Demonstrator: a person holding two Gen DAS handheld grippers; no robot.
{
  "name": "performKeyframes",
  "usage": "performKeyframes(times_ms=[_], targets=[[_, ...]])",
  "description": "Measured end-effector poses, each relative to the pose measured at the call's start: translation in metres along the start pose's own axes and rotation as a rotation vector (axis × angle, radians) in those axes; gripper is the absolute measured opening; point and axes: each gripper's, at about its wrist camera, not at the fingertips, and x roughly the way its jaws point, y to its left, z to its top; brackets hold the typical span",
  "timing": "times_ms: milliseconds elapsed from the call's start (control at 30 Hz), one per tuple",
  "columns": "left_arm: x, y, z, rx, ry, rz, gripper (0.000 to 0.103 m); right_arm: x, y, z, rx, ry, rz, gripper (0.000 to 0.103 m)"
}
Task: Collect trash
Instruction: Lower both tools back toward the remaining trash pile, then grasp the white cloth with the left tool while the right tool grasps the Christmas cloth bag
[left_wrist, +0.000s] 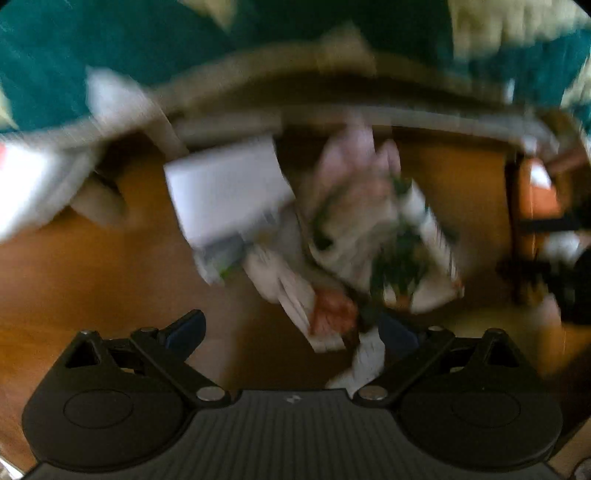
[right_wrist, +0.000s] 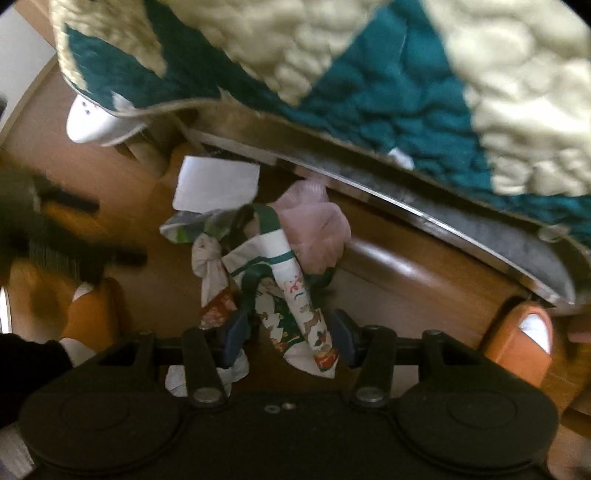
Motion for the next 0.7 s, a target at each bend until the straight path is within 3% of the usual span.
performKeyframes(times_ms=[133,367,600,700], targets=[[0.049,-0.015,-0.019,-0.047,0.140,0.030,0.100,0.038,-0.006,0.004,0.000,0.047,-0.001,0.050],[0.107,-0.046,-0.040,-0.055,0.267,0.015,0.100,0.080,-0.024,-0.004,0.019,0.124,-0.004,0.050],[0.144,-0.066,-0.047,-0.102,0.285,-0.018,0.099,0.101,-0.029,-0.017,0.003,0.154,0.005,0.048],[0.153,-0.069,-0.050,-0.145,0.306,-0.018,0.086,0.110,-0.026,-0.015,-0.007,0.159,0.020,0.047]])
